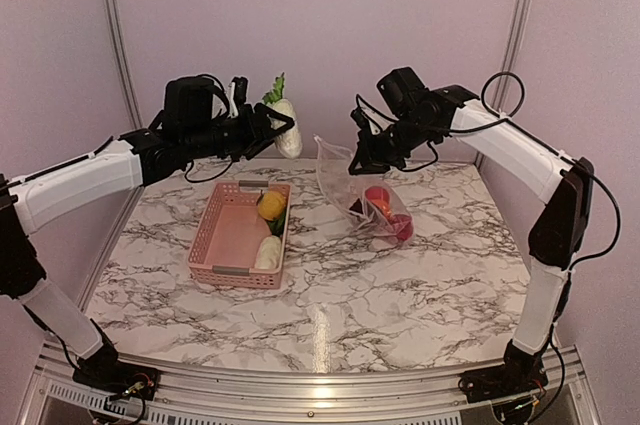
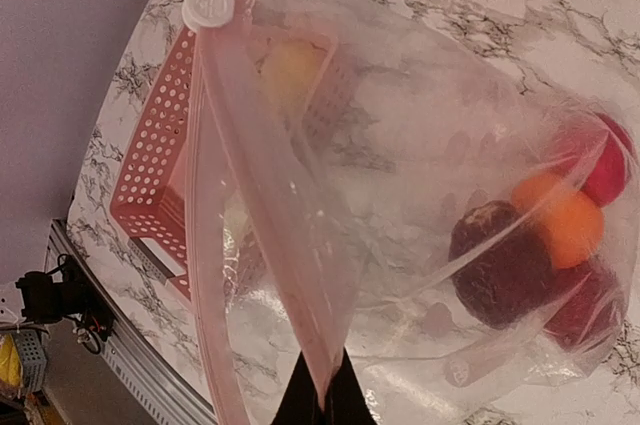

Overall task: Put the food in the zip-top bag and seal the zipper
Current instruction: Place the fake vegetable in the zipper food storage bag.

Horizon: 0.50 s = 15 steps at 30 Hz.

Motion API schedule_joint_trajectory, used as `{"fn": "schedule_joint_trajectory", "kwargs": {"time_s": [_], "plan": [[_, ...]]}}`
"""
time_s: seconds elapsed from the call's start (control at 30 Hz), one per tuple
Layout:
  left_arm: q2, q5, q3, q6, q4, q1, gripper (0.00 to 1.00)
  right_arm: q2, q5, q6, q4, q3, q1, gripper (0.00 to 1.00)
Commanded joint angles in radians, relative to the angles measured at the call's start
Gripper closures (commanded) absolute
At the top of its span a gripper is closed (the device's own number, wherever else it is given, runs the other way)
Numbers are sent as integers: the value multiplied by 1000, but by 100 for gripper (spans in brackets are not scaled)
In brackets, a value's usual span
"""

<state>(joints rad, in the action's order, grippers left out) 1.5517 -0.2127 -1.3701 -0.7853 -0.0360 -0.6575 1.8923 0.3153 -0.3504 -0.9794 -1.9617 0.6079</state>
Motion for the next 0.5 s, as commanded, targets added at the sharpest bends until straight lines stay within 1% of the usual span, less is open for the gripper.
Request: {"fn": "schedule_joint_trajectory", "kwargs": {"time_s": [0.0,0.13,0.2,0.23,0.33,0.47], "plan": [[57,-170,-67,23,-120,-31,58,19,26,-16,10,-53,12,100],[127,-285,-139,13,-55,-52,59,28,24,-13,0,-73,10,100],[155,-346,-157,-18,-26,-54,60,31,24,-12,-2,-76,10,100],[169,-375,-163,-33,-18,-54,62,30,24,-12,-3,-76,8,100],[189,-423,-160,-50,2,-54,66,34,25,-9,-5,-76,7,100],[198,-473,-150,-56,60,-54,66,40,25,-6,-11,-83,1,100]]}}
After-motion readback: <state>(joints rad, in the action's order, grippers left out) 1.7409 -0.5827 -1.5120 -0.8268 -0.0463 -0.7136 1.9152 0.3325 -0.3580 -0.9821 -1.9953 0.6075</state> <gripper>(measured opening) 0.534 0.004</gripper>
